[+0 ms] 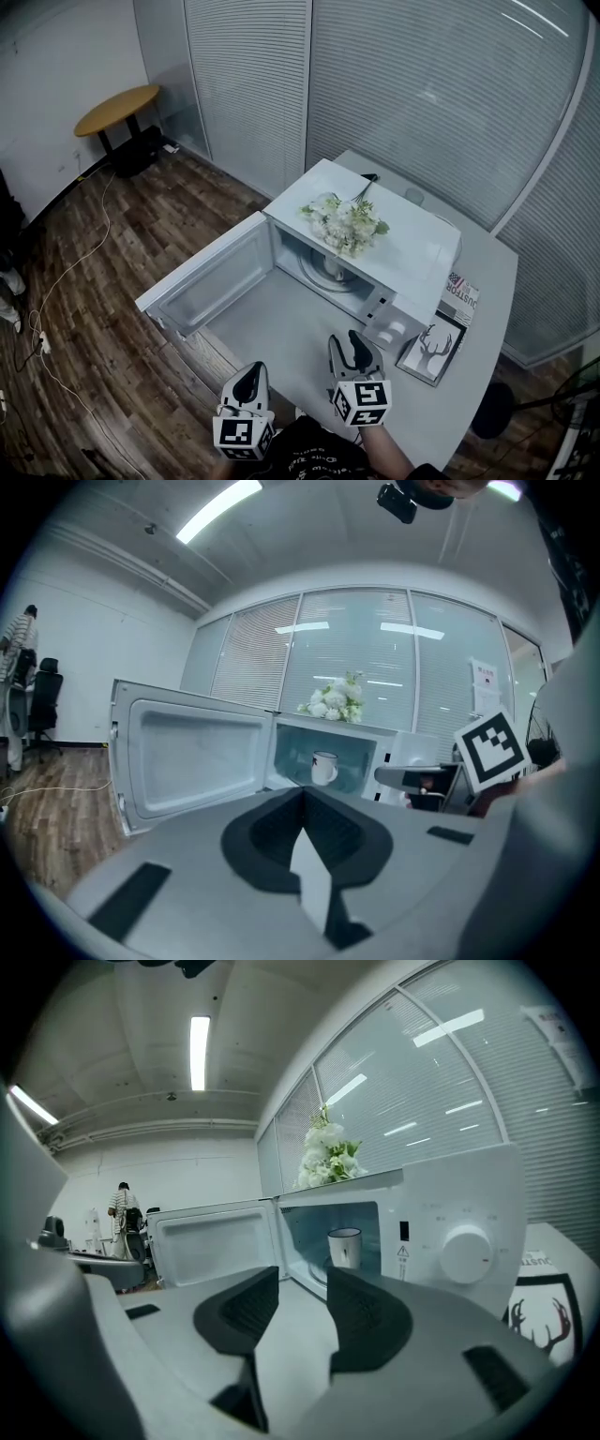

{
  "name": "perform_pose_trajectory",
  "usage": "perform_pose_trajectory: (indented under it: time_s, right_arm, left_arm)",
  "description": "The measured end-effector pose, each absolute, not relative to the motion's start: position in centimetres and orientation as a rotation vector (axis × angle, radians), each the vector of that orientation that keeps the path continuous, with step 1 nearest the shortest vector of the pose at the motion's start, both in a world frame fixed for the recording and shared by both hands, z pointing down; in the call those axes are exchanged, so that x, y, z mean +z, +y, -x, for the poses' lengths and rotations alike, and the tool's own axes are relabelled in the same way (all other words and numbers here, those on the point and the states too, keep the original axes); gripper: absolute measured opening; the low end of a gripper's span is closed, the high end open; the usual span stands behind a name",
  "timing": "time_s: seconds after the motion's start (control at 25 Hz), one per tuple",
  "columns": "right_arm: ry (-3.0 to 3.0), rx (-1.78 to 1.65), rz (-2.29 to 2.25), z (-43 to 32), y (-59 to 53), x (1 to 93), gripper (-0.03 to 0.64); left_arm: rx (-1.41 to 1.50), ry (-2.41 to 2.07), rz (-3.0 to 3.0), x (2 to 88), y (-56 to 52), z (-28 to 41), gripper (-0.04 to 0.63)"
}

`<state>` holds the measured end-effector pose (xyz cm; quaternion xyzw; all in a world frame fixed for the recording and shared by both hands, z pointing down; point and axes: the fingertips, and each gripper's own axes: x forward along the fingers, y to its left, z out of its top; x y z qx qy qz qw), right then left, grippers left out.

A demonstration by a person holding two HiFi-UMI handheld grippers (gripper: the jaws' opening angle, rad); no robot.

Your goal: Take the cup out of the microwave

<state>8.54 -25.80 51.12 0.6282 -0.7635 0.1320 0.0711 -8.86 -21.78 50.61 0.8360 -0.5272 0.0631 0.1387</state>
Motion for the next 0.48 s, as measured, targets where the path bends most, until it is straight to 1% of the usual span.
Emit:
perform_pose_trajectory:
  time_s: [0.32,0.48]
  right_arm:
    - [-2.227,0.439,-1.957,-9.5,-30.3,51.8,0.155]
    - [-2.187,0.406,-1.959,-9.5,-32.1,52.1,0.16]
  left_arm:
    - [0.214,-1.567,-2.393,50.9,-21.5,10.2,0.006]
    - [0.224,-1.591,-2.368,51.1,-21.6,11.5,0.006]
